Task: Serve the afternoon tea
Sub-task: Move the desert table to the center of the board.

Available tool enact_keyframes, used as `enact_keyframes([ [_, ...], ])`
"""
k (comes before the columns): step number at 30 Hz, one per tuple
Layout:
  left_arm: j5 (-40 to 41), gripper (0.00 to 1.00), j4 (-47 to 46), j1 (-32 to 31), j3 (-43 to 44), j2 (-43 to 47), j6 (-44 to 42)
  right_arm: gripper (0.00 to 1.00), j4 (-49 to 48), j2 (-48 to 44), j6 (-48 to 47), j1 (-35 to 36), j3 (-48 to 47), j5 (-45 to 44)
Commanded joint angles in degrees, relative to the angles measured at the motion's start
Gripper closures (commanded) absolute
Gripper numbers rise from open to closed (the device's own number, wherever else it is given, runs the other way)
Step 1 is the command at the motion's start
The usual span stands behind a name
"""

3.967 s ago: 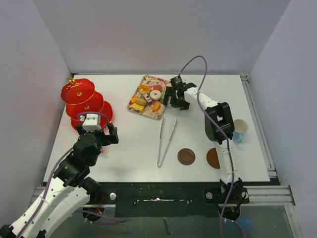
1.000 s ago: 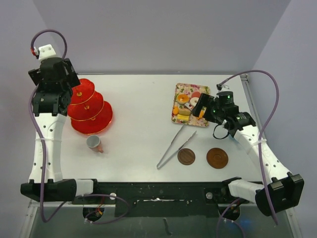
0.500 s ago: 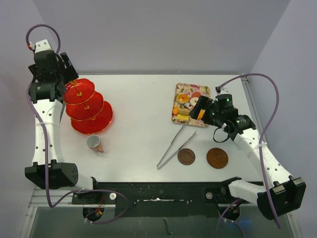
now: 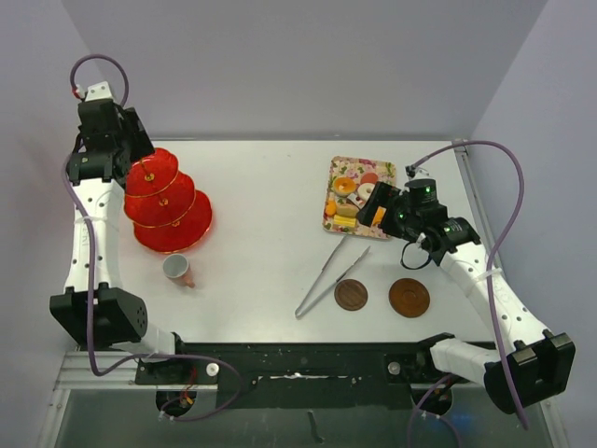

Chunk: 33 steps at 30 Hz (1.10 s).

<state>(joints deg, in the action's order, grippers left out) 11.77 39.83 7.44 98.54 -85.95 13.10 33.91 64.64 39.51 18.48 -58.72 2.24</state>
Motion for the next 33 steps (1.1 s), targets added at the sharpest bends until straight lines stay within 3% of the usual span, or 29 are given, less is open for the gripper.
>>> enact_keyframes([
  [1,-2.99,0.45,-3.06,0.09,0.03,-0.45,-0.16,0.02,-1.9,-1.81,0.3,0.41,0.71,-0.07],
  [12,-9.08,0.91,-3.83,0.03,0.52,1.65,1.22,0.02,-1.75,-2.53,0.92,0.47,1.9,-0.31],
  [16,-11.47,1.0,-3.67,0.03,0.84,1.89,2.24,0.02,-1.68,-2.98,1.18,0.46,1.94,-0.71],
  [23,-20.2,1.0,-3.33,-0.92,3.14,1.83,5.14,0.02,-1.75,-3.16,1.79,0.5,2.25,-0.63],
  [27,-21.78,1.0,-3.57,-4.73,4.57,2.13,5.81,0.02,-1.92,-3.13,2.06,0.47,2.68,-0.4],
  [33,-13.34,1.0,-4.94,-15.75,3.81,2.04,4.07,0.02,-2.09,-3.05,2.04,0.83,3.38,2.02],
])
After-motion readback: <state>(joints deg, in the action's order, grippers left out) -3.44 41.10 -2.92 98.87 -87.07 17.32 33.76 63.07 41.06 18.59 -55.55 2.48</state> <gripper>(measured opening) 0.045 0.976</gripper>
